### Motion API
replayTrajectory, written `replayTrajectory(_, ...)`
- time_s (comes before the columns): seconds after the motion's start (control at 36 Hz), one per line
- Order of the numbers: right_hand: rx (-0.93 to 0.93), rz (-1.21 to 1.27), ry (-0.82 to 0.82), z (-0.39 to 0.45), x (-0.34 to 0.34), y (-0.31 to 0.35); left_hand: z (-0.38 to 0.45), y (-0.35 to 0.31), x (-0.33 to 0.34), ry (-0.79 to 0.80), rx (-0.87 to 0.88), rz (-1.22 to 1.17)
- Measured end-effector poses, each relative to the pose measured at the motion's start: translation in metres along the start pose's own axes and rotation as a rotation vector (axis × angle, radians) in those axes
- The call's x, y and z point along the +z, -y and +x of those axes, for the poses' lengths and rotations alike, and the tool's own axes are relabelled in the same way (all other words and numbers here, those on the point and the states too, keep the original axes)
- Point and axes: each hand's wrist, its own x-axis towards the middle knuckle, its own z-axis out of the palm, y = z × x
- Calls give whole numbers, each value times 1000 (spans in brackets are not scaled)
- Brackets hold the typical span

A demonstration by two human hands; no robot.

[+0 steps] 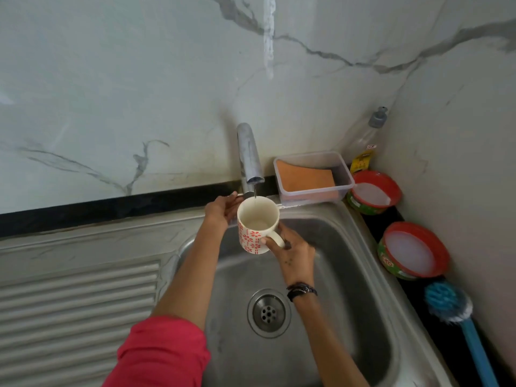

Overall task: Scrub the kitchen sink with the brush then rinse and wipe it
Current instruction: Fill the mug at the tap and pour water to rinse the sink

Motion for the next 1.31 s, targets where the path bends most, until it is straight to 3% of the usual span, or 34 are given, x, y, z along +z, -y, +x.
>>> replayTrajectory(0.39, -18, 65, -136, -2, 18, -23, 13, 0, -3, 21, -25, -77)
replayTrajectory(0.83, 24, 40, -107, -7, 15, -33, 4, 7, 11, -86, 39, -167)
replayTrajectory(1.31, 37, 102, -98, -6, 15, -30, 1, 4, 13, -133, -12, -155)
